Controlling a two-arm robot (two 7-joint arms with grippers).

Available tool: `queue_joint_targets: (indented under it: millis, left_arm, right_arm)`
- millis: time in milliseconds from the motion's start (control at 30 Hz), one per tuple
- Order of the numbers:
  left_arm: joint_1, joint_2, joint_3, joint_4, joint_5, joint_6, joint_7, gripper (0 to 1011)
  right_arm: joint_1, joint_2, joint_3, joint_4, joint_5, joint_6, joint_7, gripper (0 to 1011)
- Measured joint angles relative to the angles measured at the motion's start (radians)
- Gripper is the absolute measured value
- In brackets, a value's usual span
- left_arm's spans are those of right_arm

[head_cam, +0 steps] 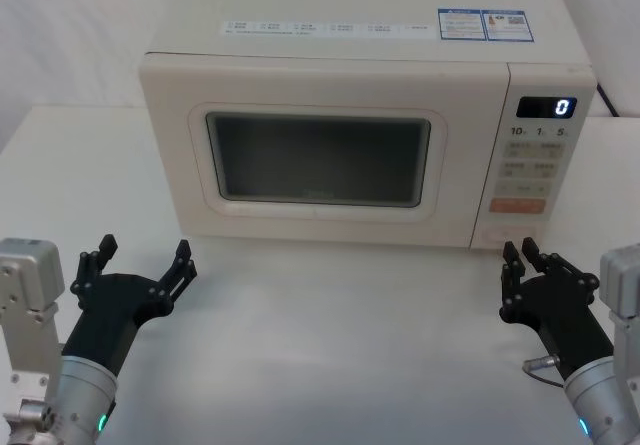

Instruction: Press the button to open the microwave door with one hand; close the microwave door with the other hand.

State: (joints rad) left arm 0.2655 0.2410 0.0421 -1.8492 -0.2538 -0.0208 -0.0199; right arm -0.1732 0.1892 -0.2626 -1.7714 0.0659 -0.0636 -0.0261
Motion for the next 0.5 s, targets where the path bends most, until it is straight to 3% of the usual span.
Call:
queue_joint_targets:
  millis: [33,200,500]
  left_arm:
    - [0.000,0.000,0.000,0.000,0.000,0.000,0.000,1001]
    - [0.000,0.000,0.000,0.000,0.000,0.000,0.000,1001]
    - [0.000,0.000,0.000,0.000,0.000,0.000,0.000,1001]
  right_arm:
    - [0.000,0.000,0.000,0.000,0.000,0.000,0.000,197]
    - [0.000,0.000,0.000,0.000,0.000,0.000,0.000,12]
    - [0.000,0.000,0.000,0.000,0.000,0.000,0.000,0]
